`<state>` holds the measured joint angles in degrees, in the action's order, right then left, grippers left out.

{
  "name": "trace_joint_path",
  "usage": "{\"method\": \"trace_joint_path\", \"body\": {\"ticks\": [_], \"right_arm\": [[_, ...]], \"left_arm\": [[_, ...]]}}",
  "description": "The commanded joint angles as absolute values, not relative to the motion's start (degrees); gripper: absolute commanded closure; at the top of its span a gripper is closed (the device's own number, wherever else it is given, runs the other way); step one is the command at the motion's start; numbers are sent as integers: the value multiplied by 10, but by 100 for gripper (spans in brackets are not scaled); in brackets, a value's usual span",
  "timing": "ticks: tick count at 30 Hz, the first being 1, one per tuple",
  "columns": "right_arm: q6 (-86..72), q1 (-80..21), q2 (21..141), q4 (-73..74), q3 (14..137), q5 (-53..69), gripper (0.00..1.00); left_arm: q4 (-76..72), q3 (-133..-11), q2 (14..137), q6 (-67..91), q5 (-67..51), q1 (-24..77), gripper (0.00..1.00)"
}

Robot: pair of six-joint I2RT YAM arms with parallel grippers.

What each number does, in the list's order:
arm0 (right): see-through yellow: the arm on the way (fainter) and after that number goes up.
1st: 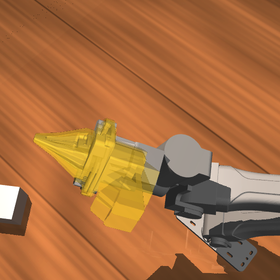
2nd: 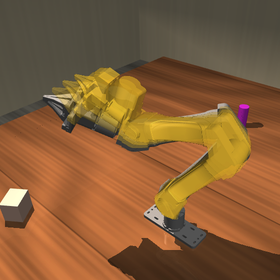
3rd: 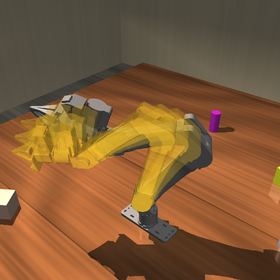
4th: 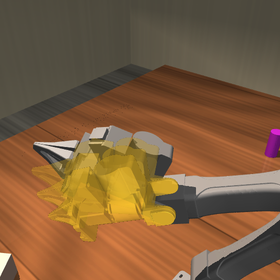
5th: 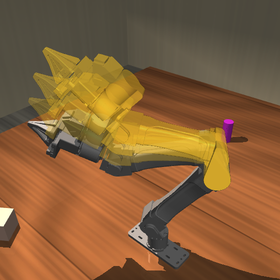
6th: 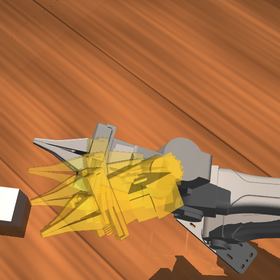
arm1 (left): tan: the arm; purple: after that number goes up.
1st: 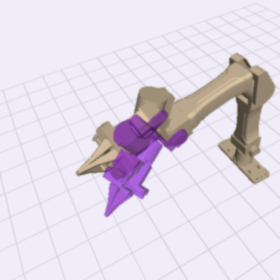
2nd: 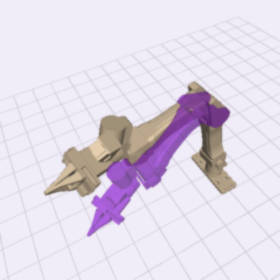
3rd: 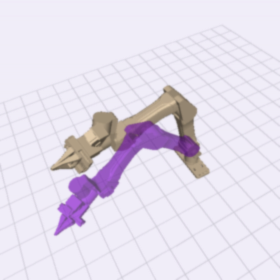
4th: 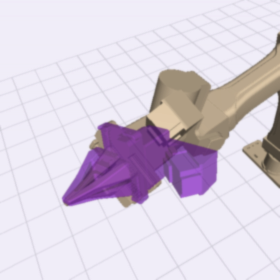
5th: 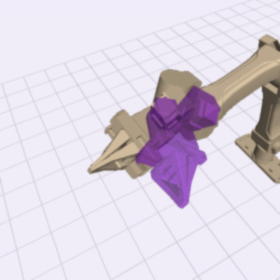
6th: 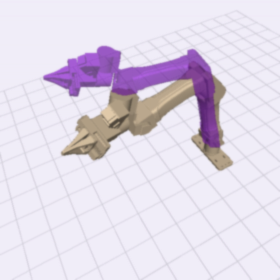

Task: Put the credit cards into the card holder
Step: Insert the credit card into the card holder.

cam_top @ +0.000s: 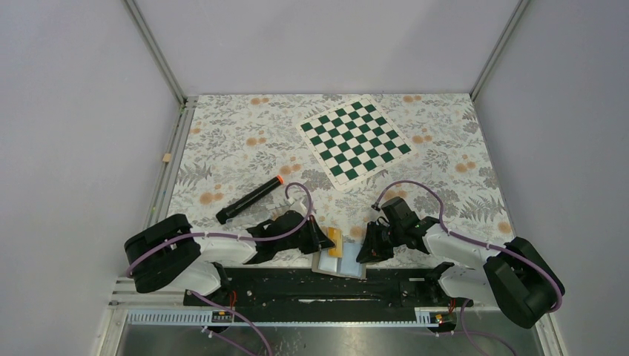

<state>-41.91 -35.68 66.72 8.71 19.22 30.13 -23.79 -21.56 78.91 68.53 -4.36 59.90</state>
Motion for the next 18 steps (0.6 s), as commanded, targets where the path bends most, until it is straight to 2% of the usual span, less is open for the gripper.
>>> {"method": "trace_joint_path", "body": {"ticks": [1, 18], "right_arm": [[-405, -362, 685, 112, 173, 252, 75], [-406, -362, 684, 111, 170, 250, 75]], "left_arm": [[-293, -206, 790, 703, -49, 606, 100], [-286, -192, 787, 747, -37, 640, 100]]}}
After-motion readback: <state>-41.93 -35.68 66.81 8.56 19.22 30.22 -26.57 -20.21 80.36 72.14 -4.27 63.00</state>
